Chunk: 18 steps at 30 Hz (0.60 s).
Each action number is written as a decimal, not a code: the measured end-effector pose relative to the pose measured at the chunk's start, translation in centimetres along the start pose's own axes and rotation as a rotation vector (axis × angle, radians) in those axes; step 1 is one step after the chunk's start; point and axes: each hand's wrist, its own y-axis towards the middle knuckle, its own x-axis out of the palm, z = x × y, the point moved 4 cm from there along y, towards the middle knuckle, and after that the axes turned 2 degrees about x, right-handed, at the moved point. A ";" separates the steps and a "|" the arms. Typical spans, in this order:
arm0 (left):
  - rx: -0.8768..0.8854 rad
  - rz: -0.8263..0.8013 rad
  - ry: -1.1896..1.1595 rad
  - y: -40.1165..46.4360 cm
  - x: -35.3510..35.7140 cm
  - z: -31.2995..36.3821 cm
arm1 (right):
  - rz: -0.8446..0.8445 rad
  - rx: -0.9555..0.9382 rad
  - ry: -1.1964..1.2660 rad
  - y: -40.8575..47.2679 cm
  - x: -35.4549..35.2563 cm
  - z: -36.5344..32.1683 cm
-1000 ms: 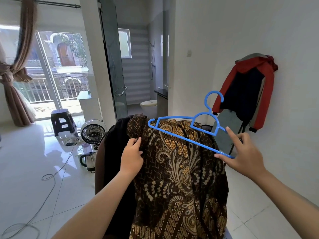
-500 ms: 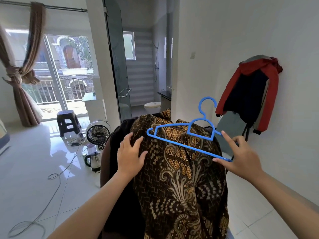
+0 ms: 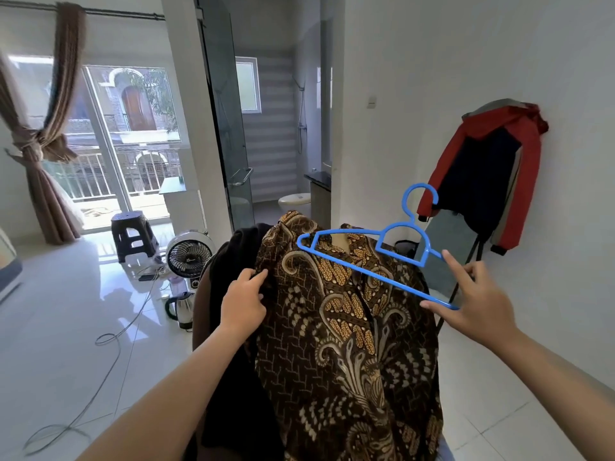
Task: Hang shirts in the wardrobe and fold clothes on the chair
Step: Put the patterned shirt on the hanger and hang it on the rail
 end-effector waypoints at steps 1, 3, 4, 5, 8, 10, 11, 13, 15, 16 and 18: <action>0.000 -0.003 0.016 -0.4 -0.2 -0.4 | -0.006 -0.003 0.008 0.0 0.2 -0.1; -0.017 -0.007 0.053 -0.9 -0.8 -1.2 | -0.014 -0.018 0.017 0.0 0.8 -0.3; -0.027 -0.012 0.073 -1.0 -1.2 -1.4 | -0.019 -0.028 0.018 0.1 1.0 -0.4; -0.030 -0.015 0.093 -0.9 -1.5 -1.5 | -0.022 -0.036 0.017 0.1 1.2 -0.5; 0.033 0.051 0.113 -0.2 -2.6 -0.6 | -0.037 -0.050 0.010 0.3 1.6 -0.8; 0.085 0.110 0.086 0.6 -3.1 0.7 | -0.043 -0.052 0.006 0.3 1.6 -0.7; 0.114 0.132 0.080 1.1 -3.2 1.4 | -0.047 -0.048 0.006 0.4 1.4 -0.6; 0.162 0.152 0.047 2.3 -3.4 3.1 | -0.057 -0.036 0.008 0.4 1.1 -0.2; 0.172 0.116 -0.031 4.0 -3.2 4.3 | -0.073 -0.017 0.010 0.3 0.8 0.5; 0.160 0.071 -0.075 4.8 -3.0 4.7 | -0.082 -0.006 0.011 0.2 0.6 0.8; 0.109 -0.041 -0.105 6.6 -2.3 5.2 | -0.099 0.008 0.025 -0.1 0.1 1.5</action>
